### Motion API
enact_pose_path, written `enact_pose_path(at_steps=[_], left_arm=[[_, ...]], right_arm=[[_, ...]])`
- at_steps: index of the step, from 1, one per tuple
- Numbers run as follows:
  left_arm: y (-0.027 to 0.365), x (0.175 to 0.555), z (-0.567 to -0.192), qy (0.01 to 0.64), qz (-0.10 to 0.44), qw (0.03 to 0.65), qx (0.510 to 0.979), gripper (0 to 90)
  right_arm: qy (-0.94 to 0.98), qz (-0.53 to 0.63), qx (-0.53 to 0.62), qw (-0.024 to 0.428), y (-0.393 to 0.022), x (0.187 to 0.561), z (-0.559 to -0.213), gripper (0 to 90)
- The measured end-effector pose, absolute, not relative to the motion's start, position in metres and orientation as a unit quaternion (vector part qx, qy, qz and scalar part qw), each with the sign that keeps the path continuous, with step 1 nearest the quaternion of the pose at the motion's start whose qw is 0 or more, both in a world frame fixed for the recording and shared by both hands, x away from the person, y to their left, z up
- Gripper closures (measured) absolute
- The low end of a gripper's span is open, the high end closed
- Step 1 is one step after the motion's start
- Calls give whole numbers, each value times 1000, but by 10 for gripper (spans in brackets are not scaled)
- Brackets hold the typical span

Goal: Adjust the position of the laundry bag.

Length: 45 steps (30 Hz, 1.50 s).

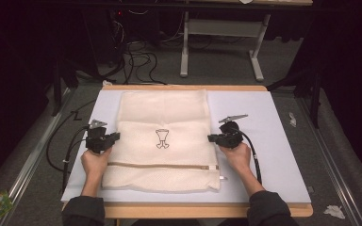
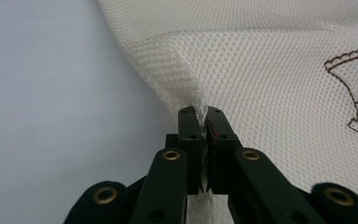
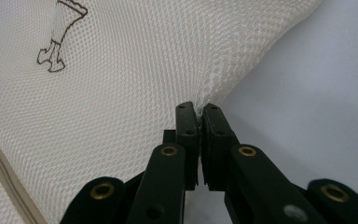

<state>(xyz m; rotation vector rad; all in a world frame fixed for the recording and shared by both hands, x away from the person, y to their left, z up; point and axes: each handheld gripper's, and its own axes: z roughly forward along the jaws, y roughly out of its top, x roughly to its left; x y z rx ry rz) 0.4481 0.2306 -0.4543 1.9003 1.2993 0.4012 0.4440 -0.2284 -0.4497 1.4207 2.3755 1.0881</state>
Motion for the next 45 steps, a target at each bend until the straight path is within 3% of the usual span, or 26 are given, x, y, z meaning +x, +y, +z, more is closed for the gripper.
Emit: enact_pose_path(at_steps=[8,25,45], left_arm=[[221,449,-449,500,167,382,759,866],[215,457,-451,514,124,412,743,865],[171,463,-453,502,95,434,742,865]], right_arm=[[792,365,482,85,-236,444,-451,877],[781,366,499,88,-252,444,-452,878],[754,376,530,97,-300,430,-449,877]])
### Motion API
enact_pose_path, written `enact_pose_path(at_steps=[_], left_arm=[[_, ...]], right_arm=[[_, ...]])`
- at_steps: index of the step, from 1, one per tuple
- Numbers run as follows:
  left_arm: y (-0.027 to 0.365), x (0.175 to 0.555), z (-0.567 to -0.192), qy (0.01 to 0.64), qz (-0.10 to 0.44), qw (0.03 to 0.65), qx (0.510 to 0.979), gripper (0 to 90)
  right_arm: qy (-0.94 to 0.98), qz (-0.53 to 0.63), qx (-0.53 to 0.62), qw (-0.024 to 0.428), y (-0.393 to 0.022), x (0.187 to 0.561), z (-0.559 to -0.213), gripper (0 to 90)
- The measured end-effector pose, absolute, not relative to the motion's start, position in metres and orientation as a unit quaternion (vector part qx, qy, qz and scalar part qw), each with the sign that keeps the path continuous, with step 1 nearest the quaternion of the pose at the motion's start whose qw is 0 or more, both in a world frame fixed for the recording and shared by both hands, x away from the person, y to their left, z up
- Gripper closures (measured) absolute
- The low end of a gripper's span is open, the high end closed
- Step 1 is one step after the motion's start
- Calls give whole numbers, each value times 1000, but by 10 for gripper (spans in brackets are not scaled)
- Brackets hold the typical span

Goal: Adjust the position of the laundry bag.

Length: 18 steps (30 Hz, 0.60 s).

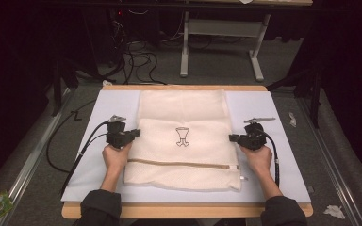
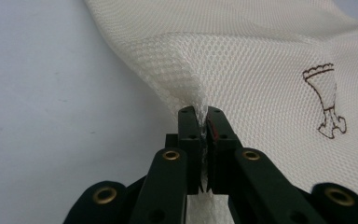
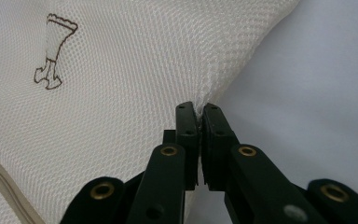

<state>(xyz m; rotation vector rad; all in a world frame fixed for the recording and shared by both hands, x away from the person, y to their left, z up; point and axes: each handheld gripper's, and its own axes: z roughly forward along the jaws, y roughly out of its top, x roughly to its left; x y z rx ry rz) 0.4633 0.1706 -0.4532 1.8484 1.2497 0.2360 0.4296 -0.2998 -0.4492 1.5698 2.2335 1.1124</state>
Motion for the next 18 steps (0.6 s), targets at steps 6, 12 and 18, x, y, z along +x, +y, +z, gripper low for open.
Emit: enact_pose_path(at_steps=[6,12,18], left_arm=[[149,466,-452,487,99,420,760,865],[134,471,-447,476,100,415,769,861],[120,471,-449,471,96,415,772,861]], right_arm=[[742,384,540,101,-319,423,-449,877],[735,392,542,111,-335,414,-446,877],[728,397,548,113,-350,410,-448,877]])
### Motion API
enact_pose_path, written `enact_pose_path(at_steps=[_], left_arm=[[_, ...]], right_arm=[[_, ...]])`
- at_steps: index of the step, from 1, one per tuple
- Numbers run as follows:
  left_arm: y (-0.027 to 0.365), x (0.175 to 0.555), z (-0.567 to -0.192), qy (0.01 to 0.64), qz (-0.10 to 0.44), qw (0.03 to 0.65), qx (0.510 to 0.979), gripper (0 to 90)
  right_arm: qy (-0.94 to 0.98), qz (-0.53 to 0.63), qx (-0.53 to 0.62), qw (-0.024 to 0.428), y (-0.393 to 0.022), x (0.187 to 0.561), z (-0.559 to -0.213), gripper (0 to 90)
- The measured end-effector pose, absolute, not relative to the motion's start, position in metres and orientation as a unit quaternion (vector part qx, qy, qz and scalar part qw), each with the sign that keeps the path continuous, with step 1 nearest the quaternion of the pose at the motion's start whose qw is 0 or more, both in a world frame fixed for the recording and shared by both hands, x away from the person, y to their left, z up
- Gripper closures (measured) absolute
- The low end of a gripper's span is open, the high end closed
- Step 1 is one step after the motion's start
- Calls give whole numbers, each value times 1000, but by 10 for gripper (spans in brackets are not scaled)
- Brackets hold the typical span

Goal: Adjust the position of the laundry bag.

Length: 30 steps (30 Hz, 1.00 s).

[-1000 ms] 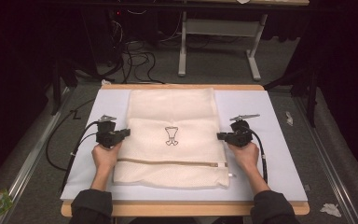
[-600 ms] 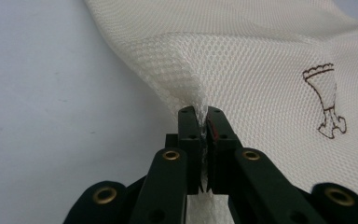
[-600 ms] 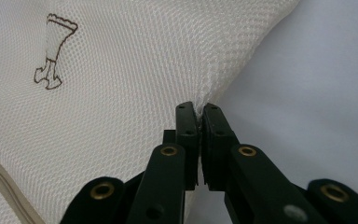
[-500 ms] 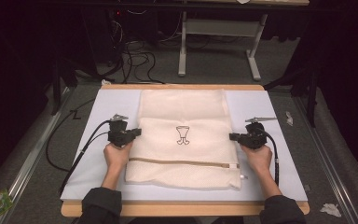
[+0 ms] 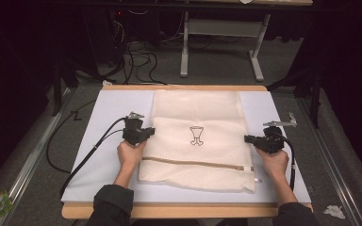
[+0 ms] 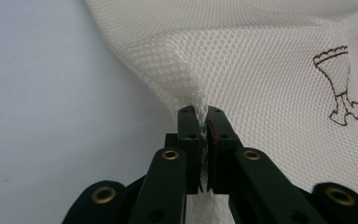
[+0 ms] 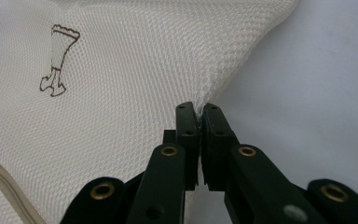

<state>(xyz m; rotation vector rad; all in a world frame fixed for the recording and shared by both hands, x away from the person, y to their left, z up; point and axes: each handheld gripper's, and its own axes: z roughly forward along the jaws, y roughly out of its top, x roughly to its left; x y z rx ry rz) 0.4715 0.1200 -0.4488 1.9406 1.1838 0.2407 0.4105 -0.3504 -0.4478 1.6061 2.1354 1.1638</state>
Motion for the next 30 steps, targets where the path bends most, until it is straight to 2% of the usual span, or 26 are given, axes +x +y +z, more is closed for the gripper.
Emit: enact_pose_path(at_steps=[5,9,17,30], left_arm=[[110,474,-451,480,74,421,766,860],[100,472,-449,466,88,411,779,859],[100,465,-453,450,112,375,803,848],[98,463,-461,440,123,361,813,812]], right_arm=[[728,387,551,127,-360,406,-447,875],[725,381,557,141,-365,402,-449,876],[733,367,555,141,-362,405,-454,870],[736,359,552,155,-357,404,-458,823]])
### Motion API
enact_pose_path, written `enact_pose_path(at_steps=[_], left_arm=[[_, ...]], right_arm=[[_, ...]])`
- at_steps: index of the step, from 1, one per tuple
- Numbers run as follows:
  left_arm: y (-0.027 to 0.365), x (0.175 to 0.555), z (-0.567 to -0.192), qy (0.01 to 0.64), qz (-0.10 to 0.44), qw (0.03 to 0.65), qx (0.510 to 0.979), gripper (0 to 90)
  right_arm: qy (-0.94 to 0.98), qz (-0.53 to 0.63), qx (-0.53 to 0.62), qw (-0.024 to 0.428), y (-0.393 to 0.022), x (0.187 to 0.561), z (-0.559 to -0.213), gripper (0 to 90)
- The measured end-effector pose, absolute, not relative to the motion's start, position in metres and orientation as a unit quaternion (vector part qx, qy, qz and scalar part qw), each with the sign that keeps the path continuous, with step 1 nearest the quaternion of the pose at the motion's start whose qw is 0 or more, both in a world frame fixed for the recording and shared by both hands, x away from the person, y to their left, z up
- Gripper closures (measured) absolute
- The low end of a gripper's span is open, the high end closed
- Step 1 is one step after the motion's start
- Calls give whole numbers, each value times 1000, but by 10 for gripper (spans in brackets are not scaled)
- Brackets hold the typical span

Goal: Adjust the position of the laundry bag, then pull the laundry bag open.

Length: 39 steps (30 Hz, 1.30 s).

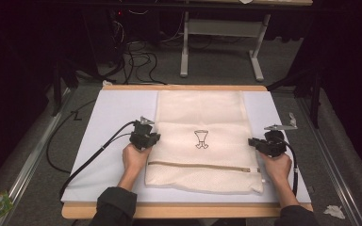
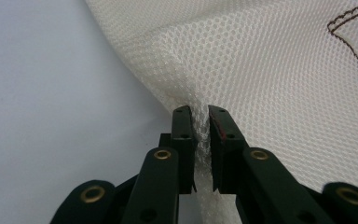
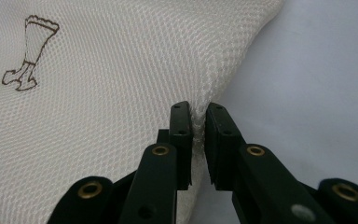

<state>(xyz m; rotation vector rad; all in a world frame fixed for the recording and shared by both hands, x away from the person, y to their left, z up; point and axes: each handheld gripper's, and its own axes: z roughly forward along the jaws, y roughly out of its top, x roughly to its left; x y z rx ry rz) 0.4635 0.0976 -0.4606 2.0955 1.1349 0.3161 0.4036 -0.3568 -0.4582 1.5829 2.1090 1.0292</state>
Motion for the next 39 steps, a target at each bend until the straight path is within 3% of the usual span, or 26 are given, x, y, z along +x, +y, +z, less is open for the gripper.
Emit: enact_pose_path(at_steps=[9,15,19,25,32,39], left_arm=[[97,459,-460,435,141,359,814,751],[95,446,-459,422,170,361,814,533],[94,429,-456,399,207,373,811,470],[83,405,-459,376,189,392,818,448],[72,389,-462,362,151,434,811,462],[52,375,-460,325,157,423,831,449]], right_arm=[[733,361,554,160,-360,400,-459,693],[719,374,554,190,-362,388,-455,524],[725,375,541,205,-359,374,-456,495],[714,403,538,196,-360,353,-459,439],[722,397,539,174,-359,339,-463,442],[724,386,553,150,-355,337,-474,434]])
